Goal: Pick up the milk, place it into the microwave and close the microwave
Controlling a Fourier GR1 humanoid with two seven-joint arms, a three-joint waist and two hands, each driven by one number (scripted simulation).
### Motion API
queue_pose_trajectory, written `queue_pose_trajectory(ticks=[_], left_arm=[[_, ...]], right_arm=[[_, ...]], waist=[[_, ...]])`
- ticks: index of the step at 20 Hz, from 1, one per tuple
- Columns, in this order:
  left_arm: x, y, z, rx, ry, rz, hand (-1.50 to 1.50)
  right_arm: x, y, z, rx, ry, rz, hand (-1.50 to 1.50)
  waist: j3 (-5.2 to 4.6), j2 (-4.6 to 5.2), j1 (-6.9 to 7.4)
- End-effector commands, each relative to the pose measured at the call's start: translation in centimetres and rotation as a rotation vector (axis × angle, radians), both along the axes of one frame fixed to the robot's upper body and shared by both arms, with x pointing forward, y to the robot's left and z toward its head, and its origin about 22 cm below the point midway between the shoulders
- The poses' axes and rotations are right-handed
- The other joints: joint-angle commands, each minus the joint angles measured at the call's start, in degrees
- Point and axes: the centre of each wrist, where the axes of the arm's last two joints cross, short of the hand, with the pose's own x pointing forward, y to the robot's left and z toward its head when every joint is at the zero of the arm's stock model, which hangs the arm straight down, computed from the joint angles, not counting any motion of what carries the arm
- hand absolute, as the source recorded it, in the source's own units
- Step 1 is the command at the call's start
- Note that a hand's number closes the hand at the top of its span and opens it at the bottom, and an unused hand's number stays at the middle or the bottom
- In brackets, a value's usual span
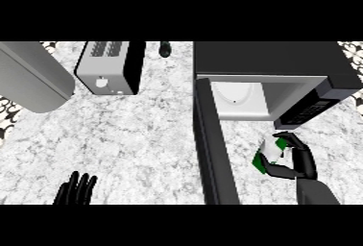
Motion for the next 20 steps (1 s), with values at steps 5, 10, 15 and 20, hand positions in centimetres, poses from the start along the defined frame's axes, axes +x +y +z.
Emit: queue_pose_trajectory(ticks=[5, 10, 15, 20], left_arm=[[-0.9, 2.2, -1.3, 0.004, -0.005, 0.018, -1.50], [-0.2, 3.0, -0.8, -0.005, 0.012, 0.008, -1.50], [-1.0, 2.1, -1.5, -0.006, 0.032, 0.016, -1.50], [0.0, 2.7, -1.2, -0.005, 0.022, 0.008, -1.50]], right_arm=[[2.5, 3.5, 1.9, 0.091, -0.130, 0.128, 1.50], [2.4, 7.6, 2.8, 0.104, -0.180, 0.071, 1.50], [3.7, 8.5, 5.8, 0.020, -0.182, 0.016, 1.50], [5.4, 6.0, 7.0, -0.007, -0.167, -0.021, 1.50]], waist=[[0.04, -0.29, -0.77], [0.05, -0.27, -0.94], [0.08, -0.16, -0.67], [0.13, 0.05, -0.34]])
